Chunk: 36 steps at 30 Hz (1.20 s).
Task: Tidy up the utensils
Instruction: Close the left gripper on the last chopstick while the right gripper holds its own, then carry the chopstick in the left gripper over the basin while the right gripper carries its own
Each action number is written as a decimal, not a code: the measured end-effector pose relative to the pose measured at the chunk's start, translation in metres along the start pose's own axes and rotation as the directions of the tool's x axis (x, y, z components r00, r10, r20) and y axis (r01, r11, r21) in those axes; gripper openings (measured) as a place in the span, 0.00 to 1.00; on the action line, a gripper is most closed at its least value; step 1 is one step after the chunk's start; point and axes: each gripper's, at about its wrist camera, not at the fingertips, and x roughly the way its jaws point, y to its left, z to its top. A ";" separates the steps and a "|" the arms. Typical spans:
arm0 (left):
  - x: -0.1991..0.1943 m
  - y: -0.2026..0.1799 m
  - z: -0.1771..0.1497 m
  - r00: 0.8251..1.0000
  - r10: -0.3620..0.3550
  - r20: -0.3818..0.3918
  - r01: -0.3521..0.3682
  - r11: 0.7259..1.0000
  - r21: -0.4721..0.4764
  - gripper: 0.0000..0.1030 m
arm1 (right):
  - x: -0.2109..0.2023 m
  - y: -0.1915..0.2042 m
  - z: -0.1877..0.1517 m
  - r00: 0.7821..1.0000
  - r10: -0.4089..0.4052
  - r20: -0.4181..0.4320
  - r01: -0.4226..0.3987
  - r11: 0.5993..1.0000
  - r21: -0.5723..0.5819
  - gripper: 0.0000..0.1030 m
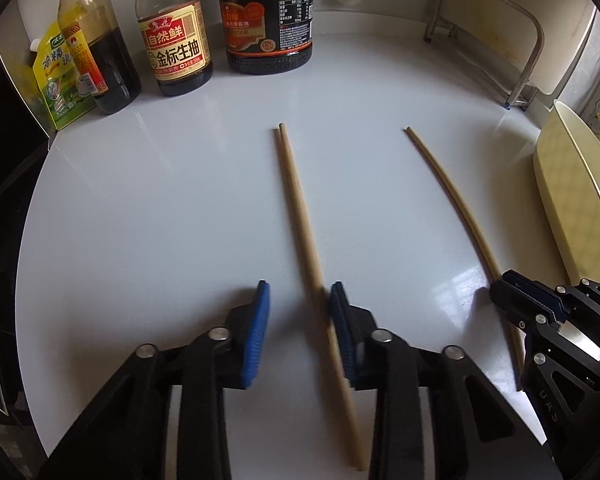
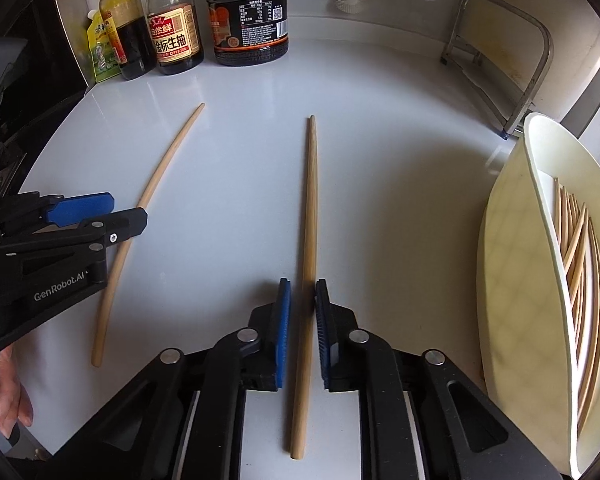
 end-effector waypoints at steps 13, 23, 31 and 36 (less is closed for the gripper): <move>-0.034 -0.003 -0.006 0.998 -0.048 -0.032 0.049 0.998 0.027 0.07 | -0.046 0.000 -0.010 0.994 0.103 0.040 -0.107 0.987 0.118 0.06; -0.090 -0.046 0.028 0.990 -0.124 0.071 0.115 0.987 0.110 0.07 | -0.120 -0.056 -0.018 0.987 0.057 0.151 -0.089 0.972 0.217 0.06; -0.116 -0.134 0.068 0.956 -0.273 0.107 0.240 0.938 0.248 0.07 | -0.178 -0.129 -0.024 0.963 0.042 0.268 -0.132 0.935 0.329 0.07; -0.126 -0.178 0.089 0.939 -0.320 0.124 0.269 0.911 0.312 0.07 | -0.201 -0.164 -0.021 0.946 -0.025 0.323 -0.099 0.928 0.360 0.06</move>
